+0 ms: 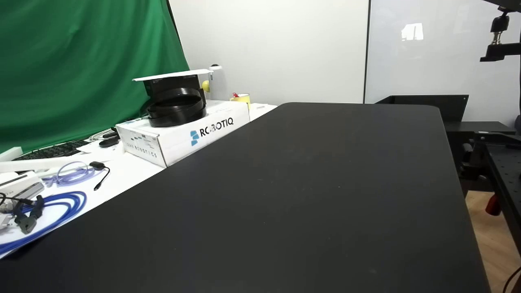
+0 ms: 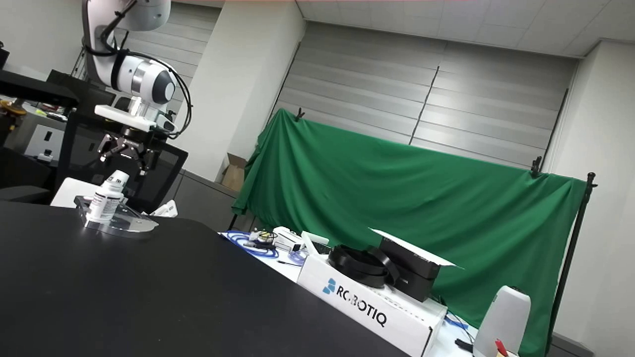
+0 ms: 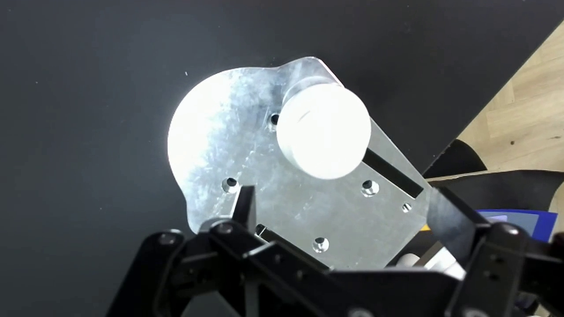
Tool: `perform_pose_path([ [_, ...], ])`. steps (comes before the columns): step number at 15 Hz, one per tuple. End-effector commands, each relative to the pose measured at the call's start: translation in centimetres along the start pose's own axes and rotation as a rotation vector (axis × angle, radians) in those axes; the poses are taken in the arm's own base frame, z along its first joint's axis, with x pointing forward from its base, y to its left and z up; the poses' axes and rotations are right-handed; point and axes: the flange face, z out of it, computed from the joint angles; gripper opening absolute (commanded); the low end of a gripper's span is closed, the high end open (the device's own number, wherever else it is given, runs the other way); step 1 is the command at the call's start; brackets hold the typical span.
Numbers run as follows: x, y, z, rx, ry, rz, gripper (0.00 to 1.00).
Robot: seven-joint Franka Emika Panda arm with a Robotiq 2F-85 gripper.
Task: Put the white bottle on the table
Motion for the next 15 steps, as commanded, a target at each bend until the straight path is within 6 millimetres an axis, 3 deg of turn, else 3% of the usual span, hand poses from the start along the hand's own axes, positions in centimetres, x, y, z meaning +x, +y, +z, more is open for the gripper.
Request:
perform_pose_path([
  [1,-1.0,-0.3,0.3,0.003,0.016,0.046,1.0],
  [7,-2.1,-0.5,1.4,0.004,0.016,0.077,1.0],
  [14,-3.7,-0.6,1.1,0.002,0.017,0.11,1.0],
  [15,-3.9,-0.6,1.1,0.0,0.02,0.116,0.75],
])
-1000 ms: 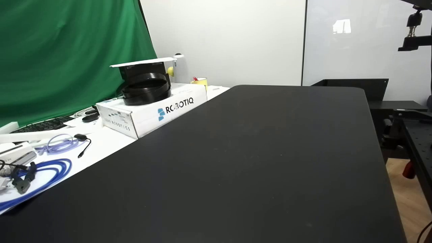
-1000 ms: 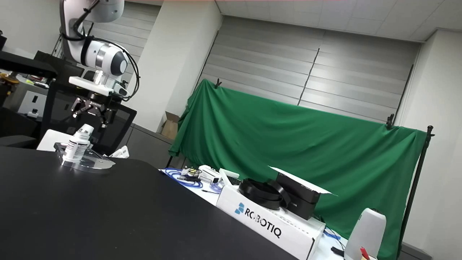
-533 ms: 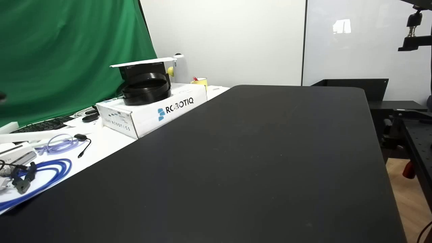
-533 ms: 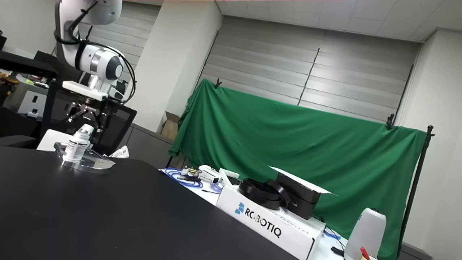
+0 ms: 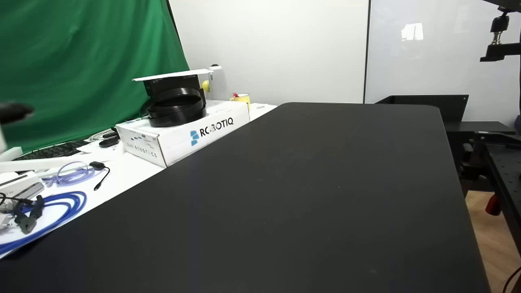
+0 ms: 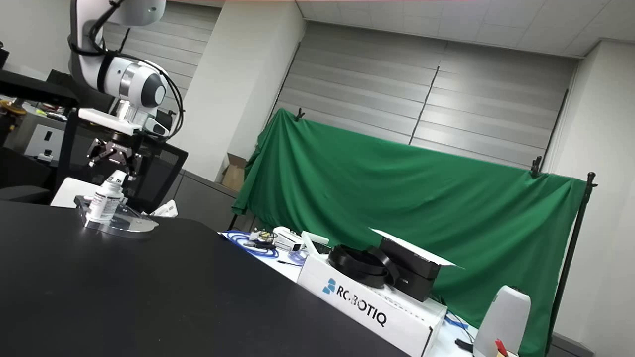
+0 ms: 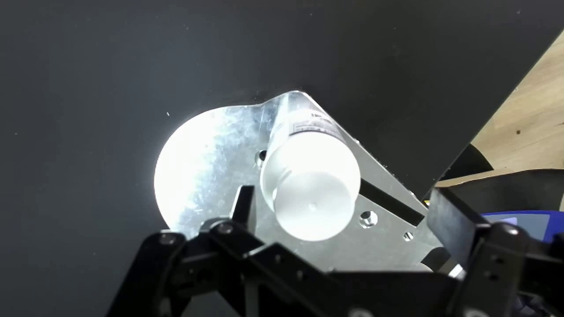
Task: Put the white bottle on the table
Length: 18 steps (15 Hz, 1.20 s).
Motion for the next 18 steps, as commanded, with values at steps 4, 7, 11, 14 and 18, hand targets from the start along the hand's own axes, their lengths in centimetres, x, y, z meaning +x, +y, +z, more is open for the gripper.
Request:
perform_pose_path([
  [4,-1.8,0.4,-1.1,-0.012,0.023,0.05,0.52],
  [7,-2.1,0.7,-1.0,-0.015,0.041,0.059,0.31],
  [11,-2.5,1.3,-1.0,-0.022,0.051,0.07,0.19],
  [14,-2.9,2.6,-2.0,-0.046,0.044,0.097,0.19],
  [18,-4.1,5.2,-3.4,-0.088,0.055,0.159,0.19],
])
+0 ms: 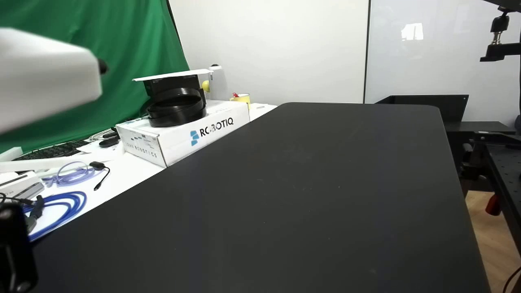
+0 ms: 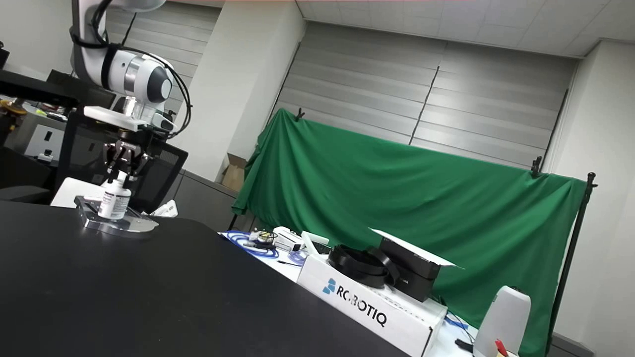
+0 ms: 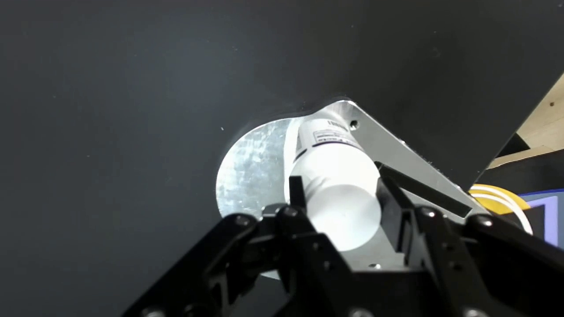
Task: Put the white bottle on the table
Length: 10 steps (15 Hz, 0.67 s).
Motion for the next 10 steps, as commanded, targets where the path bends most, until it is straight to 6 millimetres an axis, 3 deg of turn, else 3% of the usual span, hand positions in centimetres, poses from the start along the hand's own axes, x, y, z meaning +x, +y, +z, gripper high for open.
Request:
perform_pose_path([
  [1,-2.0,2.9,-2.0,-0.068,0.015,0.082,0.19],
  [6,-5.3,8.3,-2.5,-0.093,0.004,0.195,0.19],
  [10,-8.1,15.0,-2.9,-0.081,0.016,0.275,0.19],
])
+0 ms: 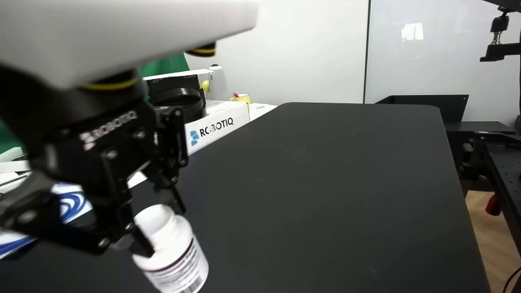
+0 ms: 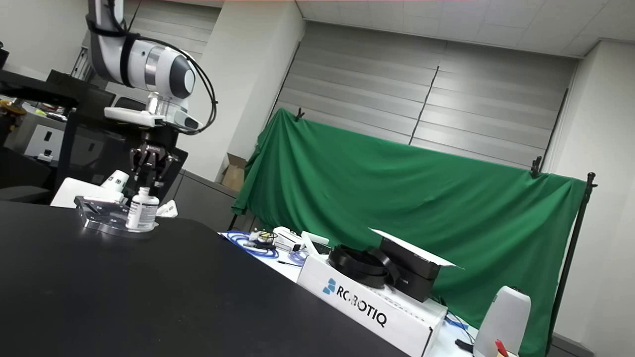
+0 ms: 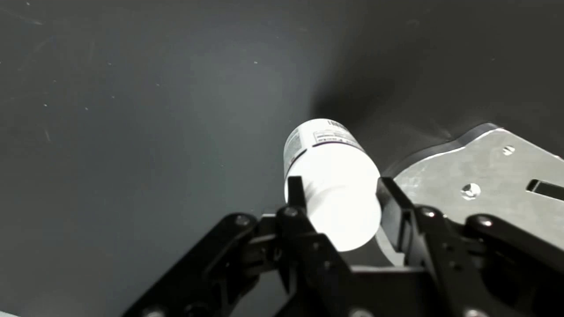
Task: Put the white bottle on the table
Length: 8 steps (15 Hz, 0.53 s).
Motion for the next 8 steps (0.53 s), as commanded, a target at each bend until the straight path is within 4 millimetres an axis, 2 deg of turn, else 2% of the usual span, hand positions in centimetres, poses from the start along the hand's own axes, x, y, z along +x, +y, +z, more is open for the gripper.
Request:
perform_pose_path([
  [1,-2.6,7.1,-0.7,0.007,0.027,0.103,0.19],
  [4,-3.9,14.1,-0.3,0.033,0.088,0.198,0.19],
  [8,-6.4,22.9,1.6,0.085,0.106,0.311,0.19],
])
